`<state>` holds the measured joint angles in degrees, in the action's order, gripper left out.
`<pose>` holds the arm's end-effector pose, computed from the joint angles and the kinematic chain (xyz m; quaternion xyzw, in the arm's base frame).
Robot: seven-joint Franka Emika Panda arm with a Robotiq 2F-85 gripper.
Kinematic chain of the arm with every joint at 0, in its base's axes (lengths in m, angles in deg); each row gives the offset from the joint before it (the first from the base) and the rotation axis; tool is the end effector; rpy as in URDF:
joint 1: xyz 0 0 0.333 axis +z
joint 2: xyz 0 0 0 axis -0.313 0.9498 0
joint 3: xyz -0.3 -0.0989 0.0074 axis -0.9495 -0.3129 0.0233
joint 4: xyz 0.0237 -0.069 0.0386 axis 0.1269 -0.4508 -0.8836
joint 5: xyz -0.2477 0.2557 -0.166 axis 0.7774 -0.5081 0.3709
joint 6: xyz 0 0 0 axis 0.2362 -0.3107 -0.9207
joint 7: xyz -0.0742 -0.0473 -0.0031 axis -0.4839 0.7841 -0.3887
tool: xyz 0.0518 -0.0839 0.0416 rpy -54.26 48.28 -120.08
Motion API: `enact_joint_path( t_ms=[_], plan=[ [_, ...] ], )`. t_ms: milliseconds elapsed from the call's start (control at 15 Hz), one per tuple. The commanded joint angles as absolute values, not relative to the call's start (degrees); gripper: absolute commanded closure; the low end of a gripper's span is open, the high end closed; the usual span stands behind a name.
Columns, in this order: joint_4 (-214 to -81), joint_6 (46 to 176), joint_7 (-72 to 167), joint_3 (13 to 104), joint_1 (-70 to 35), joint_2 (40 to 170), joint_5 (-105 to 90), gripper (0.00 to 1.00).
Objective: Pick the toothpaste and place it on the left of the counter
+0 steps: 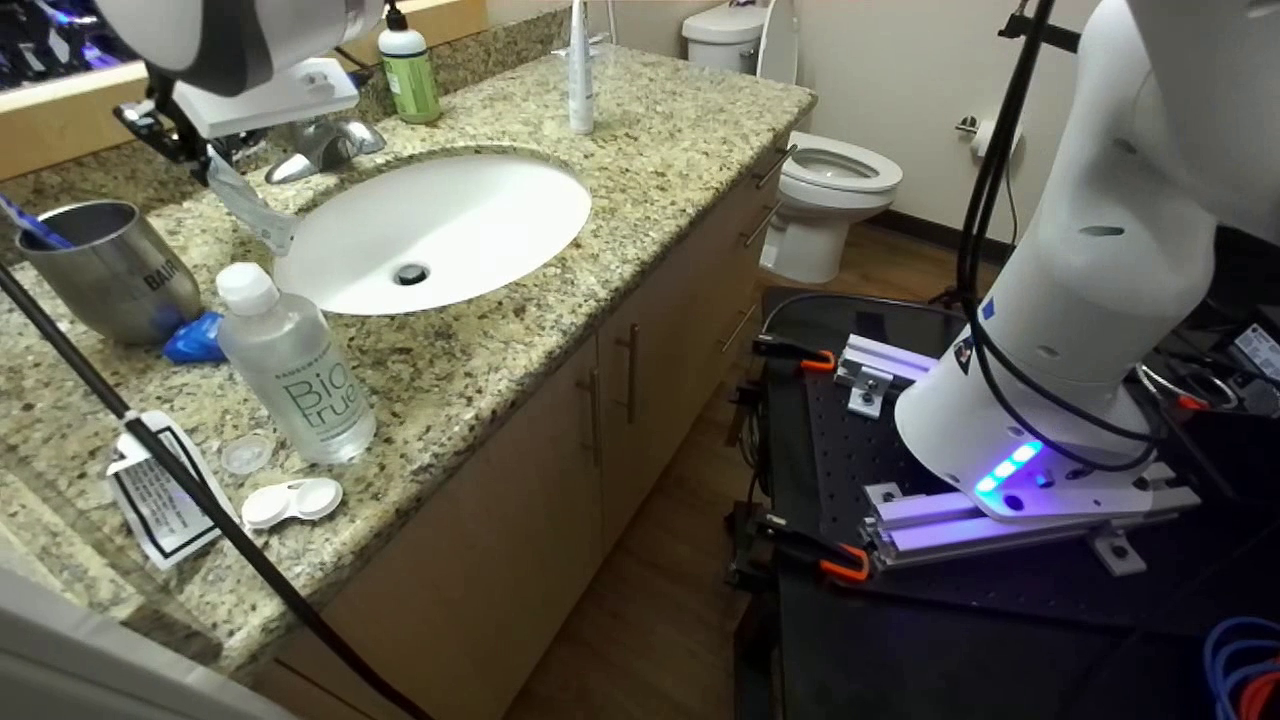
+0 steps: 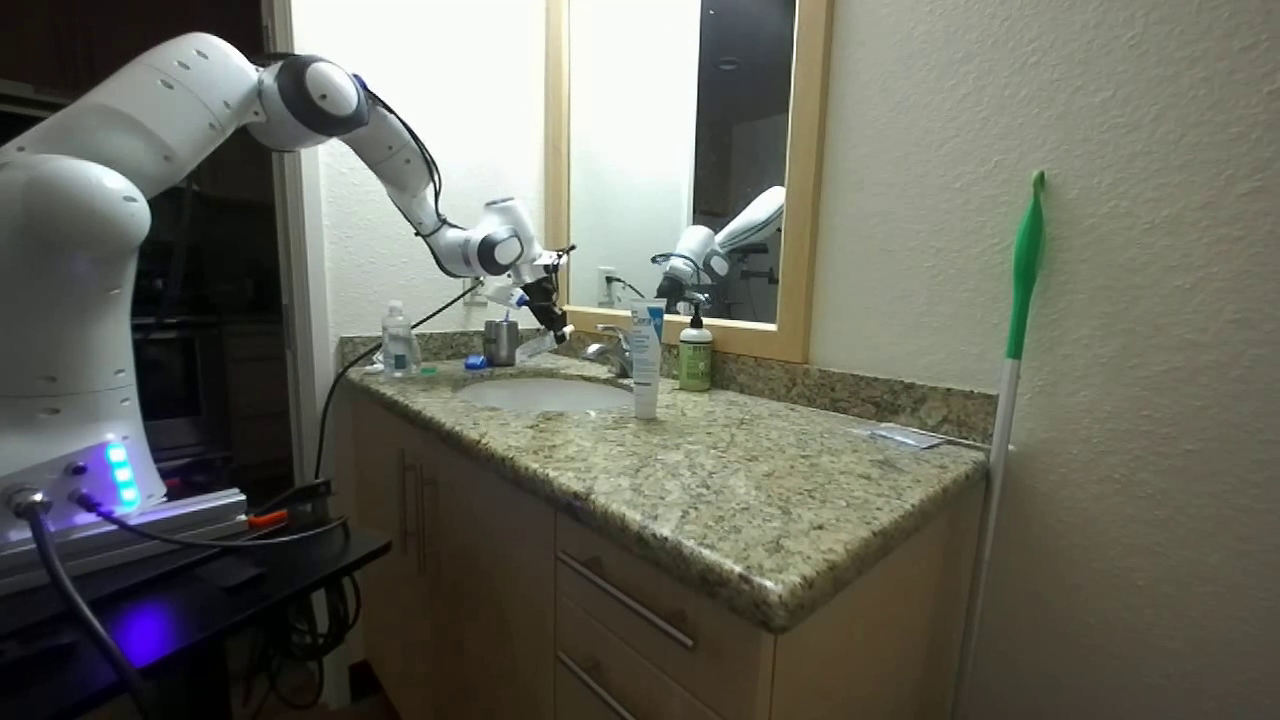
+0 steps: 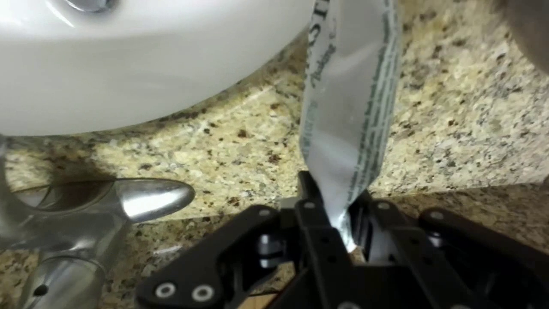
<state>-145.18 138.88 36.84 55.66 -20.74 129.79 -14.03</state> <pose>0.7374 -0.1024 0.2829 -0.9410 0.2035 -0.2705 0.0001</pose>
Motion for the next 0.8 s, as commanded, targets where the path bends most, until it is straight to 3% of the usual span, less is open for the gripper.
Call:
enact_joint_path(
  t_ms=[0,200,267,733],
  plan=[
    [-142.6,139.1,35.9,55.3,-20.4,131.9,-15.3,0.81],
    [-138.1,139.1,33.8,54.9,-20.1,135.2,-16.0,0.81],
    [-137.7,139.1,33.8,54.9,-20.1,135.4,-16.1,0.95],
    [-134.9,139.4,32.5,55.8,-20.3,138.9,-19.0,0.95]
  ],
)
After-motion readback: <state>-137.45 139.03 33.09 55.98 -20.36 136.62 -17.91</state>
